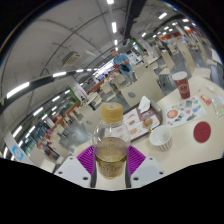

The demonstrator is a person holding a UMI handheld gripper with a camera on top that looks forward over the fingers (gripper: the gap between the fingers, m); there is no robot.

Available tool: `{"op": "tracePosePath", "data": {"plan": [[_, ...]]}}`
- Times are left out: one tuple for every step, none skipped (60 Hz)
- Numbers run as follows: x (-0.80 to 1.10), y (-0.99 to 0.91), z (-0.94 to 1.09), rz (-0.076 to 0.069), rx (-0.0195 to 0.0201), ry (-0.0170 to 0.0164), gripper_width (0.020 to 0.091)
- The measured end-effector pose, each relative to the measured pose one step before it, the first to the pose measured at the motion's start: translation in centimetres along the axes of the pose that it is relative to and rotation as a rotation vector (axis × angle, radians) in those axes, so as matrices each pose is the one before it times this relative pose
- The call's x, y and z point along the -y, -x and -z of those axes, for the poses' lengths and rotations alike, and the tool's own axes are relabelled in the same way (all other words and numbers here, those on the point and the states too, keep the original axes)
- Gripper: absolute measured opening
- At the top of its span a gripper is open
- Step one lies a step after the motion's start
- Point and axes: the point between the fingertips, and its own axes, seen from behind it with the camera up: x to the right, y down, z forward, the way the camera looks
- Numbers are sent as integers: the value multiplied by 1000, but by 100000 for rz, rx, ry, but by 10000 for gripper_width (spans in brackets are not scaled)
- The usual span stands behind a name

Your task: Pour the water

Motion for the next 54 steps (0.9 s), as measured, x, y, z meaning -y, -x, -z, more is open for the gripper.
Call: {"op": "tracePosePath", "data": {"plan": [[168,91,-723,-5964,2636,-171,383],[287,606,-424,-6284,2323,153,383],[282,517,-438,-6320,2200,160,382],[294,447,-454,-6321,2139,93,384],[175,1081,-105,-6632,1978,304,385],[89,-13,-1056,-5783,2160,-460,384],[311,374,-442,-6707,2289,-115,385],[346,230,-446,-6472,2002,-249,385],[330,145,-479,-6046,1782,-225,382],[313,36,-475,-5761,1583,-124,384],[238,367,-132,-5652,1278,-203,383],[417,-55,-377,-5262,1207,-441,384],[396,212,-63,-5762,1145,-131,383],[329,-465,-851,-3981,723,-584,383],[402,-202,-339,-4263,844,-464,382],[392,-197,-318,-4059,775,-546,382],[305,-155,-290,-3859,977,-318,382],[257,-158,-238,-3827,976,-79,383],[325,-225,-207,-3829,642,-307,382],[387,-281,-159,-3669,305,-608,382],[210,52,406,-3884,144,-199,382],[193,-480,-558,-2697,-3,-217,381],[213,-313,-119,-2935,66,-1,382],[330,-359,-93,-2523,-145,-548,384],[322,-364,-53,-2105,-354,-719,383],[243,-362,-75,-1889,-369,-333,384],[99,-207,272,-2048,-323,263,382],[274,-391,-311,-1444,-647,-136,383],[196,-351,-75,-1165,-720,-241,383],[185,-351,-58,-661,-641,-280,383],[137,-248,-20,-302,-443,-214,384],[129,-205,-10,-16,-386,-255,384],[98,-166,2,126,-412,-150,383],[-98,36,409,-234,-411,354,382],[12,-162,-230,622,-674,235,381],[-9,-41,-10,889,-516,224,380],[10,12,68,1408,-556,38,381],[17,44,76,1967,-642,-70,382],[-28,70,83,2516,-742,117,380],[-159,113,316,3062,-505,329,382],[-316,429,651,2811,-689,642,382],[122,-5,-250,4108,-901,151,382],[61,206,88,3866,-747,129,382],[86,285,123,3955,-596,140,383],[75,474,150,3495,-685,208,382],[96,401,212,4171,-416,152,383],[167,434,252,4333,-422,25,384],[239,465,300,4561,-413,-122,384],[308,437,307,4902,-457,-174,384],[363,423,326,5189,-603,-211,383],[454,388,337,5461,-731,-271,382],[627,344,463,5453,-468,-175,383],[557,240,343,6099,-639,-592,382],[539,173,124,5490,-1183,-762,383]]}}
